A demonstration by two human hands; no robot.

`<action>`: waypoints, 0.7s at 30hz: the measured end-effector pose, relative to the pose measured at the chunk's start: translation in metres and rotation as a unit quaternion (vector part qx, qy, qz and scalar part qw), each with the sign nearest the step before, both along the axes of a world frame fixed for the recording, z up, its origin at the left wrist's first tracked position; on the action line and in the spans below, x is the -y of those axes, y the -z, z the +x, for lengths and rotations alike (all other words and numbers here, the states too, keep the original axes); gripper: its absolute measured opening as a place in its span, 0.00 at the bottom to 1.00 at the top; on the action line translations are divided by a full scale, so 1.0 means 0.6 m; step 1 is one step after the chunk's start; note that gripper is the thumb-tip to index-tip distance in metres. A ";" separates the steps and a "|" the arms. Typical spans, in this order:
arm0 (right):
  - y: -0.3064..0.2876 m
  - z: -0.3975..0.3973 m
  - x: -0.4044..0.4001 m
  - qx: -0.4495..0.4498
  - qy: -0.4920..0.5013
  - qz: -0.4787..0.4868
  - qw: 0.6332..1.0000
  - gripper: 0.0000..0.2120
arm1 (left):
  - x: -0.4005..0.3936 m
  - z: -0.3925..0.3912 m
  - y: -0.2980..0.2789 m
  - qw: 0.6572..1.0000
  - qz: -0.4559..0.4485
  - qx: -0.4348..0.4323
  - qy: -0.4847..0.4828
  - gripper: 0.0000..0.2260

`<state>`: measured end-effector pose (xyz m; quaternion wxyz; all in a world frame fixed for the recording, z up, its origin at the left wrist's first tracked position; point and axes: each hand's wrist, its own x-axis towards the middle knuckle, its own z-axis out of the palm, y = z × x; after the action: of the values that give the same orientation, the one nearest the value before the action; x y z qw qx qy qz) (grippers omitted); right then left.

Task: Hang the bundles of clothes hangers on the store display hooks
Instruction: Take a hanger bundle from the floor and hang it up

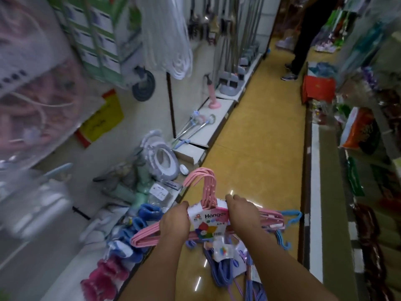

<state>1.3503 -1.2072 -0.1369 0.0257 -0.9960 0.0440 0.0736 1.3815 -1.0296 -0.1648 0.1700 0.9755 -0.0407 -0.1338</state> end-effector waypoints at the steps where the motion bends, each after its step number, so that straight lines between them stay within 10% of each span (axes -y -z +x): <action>1: -0.010 0.005 -0.012 0.016 -0.011 -0.006 1.000 0.16 | -0.013 -0.005 -0.006 1.000 -0.006 0.005 -0.017 0.14; 21: -0.059 -0.137 -0.260 -0.014 -0.256 0.032 0.966 0.19 | -0.210 -0.340 -0.096 0.937 0.060 0.066 -0.339 0.18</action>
<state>1.2683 -1.0513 -0.1018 0.0372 -0.9715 -0.2149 0.0934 1.1773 -0.9034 -0.1072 0.1434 0.9465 0.2892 -0.0059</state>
